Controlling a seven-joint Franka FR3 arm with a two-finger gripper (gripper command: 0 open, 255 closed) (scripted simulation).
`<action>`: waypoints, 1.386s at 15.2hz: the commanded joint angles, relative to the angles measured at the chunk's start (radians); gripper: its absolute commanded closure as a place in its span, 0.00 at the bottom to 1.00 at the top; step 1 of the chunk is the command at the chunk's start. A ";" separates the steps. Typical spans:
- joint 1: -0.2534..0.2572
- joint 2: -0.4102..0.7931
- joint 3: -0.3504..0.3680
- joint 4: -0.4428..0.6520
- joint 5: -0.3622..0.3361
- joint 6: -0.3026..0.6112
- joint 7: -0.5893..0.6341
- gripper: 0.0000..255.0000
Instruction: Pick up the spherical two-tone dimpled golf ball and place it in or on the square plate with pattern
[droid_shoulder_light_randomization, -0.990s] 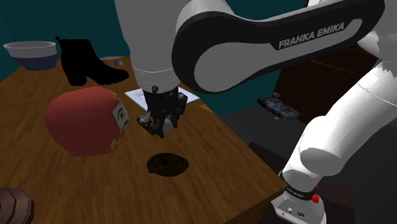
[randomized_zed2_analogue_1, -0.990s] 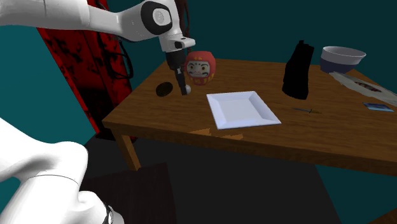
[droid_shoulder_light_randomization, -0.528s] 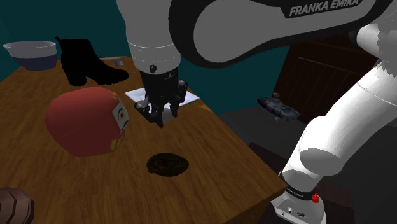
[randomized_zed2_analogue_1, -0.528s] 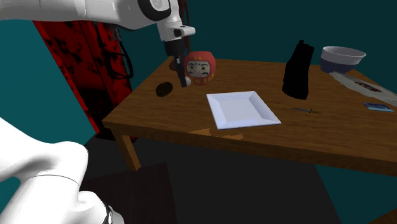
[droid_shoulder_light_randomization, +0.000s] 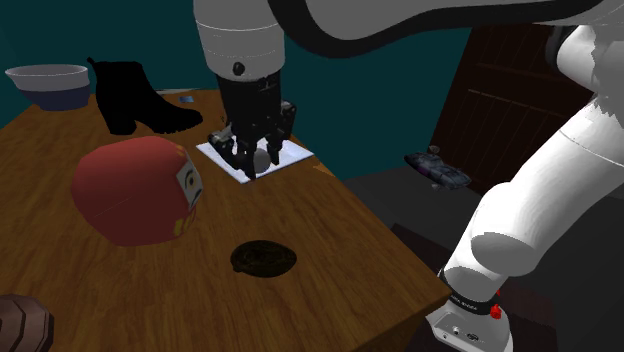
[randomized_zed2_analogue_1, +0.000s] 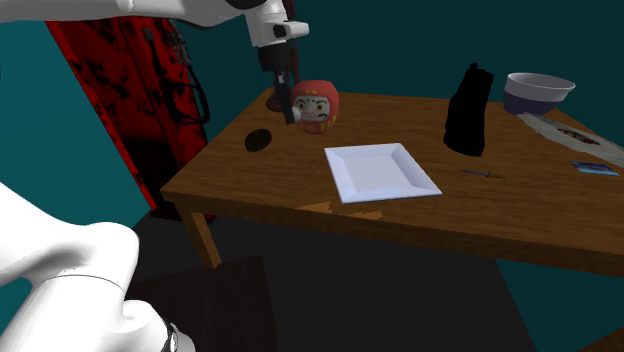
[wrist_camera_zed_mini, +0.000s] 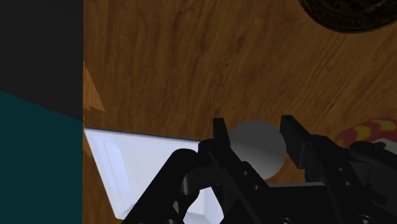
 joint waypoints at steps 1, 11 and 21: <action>-0.014 0.011 -0.018 0.005 -0.011 0.008 -0.029 1.00; -0.105 0.141 -0.115 0.094 -0.107 0.056 -0.194 1.00; -0.150 0.252 -0.158 0.145 -0.173 0.115 -0.262 1.00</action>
